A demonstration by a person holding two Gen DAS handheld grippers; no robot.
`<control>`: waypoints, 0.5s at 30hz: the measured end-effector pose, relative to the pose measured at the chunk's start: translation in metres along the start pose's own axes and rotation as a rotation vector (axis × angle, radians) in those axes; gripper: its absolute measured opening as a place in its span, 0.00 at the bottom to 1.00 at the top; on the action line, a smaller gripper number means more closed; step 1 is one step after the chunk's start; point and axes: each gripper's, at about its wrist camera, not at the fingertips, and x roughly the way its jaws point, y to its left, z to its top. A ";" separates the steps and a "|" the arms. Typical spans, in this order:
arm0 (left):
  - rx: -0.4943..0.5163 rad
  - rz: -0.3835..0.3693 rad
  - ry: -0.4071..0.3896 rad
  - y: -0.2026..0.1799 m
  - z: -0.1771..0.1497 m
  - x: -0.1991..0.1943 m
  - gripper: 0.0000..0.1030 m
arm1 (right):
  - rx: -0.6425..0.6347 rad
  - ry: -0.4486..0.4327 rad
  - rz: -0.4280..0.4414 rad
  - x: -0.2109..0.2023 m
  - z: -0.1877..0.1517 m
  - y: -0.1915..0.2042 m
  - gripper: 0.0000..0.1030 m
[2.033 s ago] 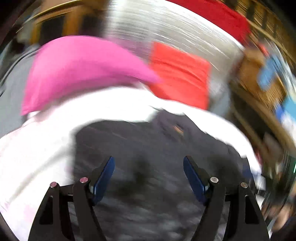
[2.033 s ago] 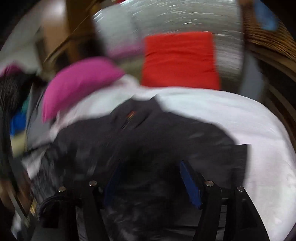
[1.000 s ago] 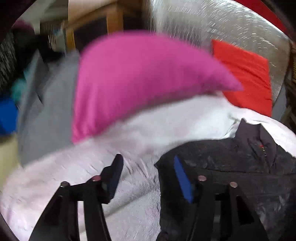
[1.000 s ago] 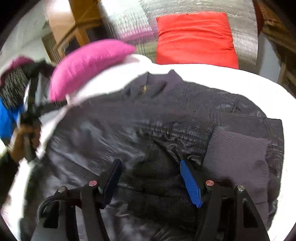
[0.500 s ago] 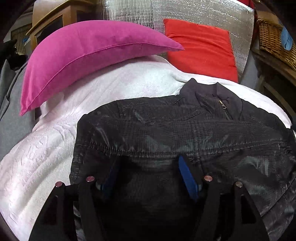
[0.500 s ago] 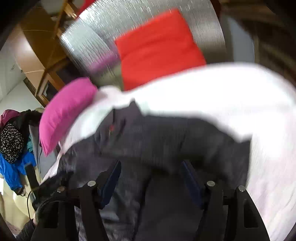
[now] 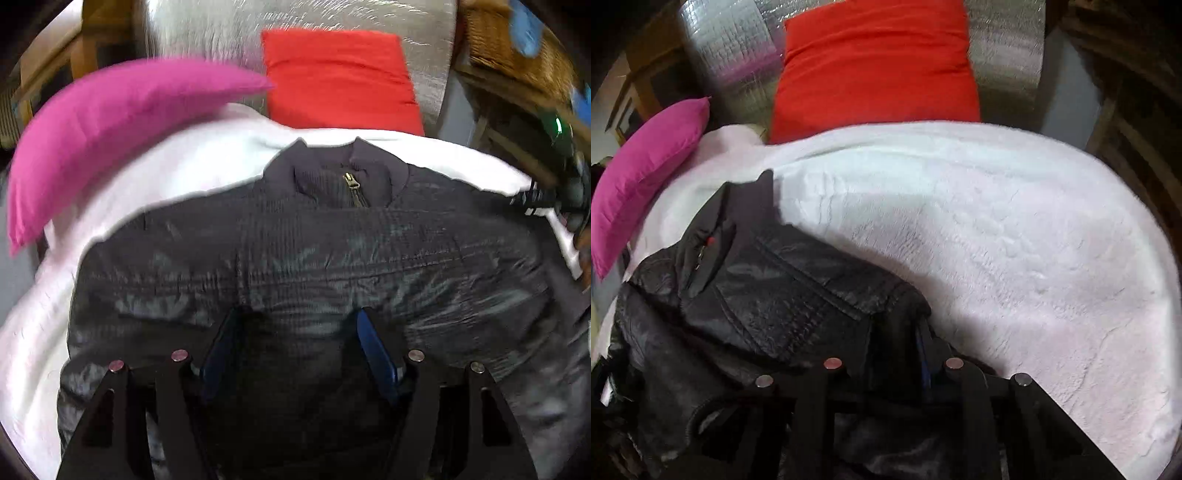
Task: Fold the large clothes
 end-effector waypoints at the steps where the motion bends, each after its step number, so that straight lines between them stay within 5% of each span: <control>1: 0.006 0.010 0.002 -0.004 0.000 0.002 0.67 | -0.002 -0.003 -0.026 0.000 0.000 0.002 0.27; 5: -0.029 -0.026 0.022 0.001 0.007 0.001 0.67 | 0.010 -0.132 -0.102 -0.039 -0.007 0.007 0.35; 7: -0.028 -0.044 0.019 0.004 0.009 -0.006 0.67 | -0.012 -0.211 -0.109 -0.075 -0.021 0.022 0.52; 9: -0.065 -0.076 0.007 0.015 0.008 -0.025 0.67 | -0.038 -0.266 -0.051 -0.106 -0.047 0.043 0.62; 12: -0.121 -0.096 -0.051 0.035 0.003 -0.060 0.70 | -0.089 -0.269 0.048 -0.123 -0.084 0.072 0.63; 15: -0.155 -0.035 -0.083 0.060 -0.004 -0.072 0.75 | -0.094 -0.234 0.094 -0.111 -0.113 0.087 0.63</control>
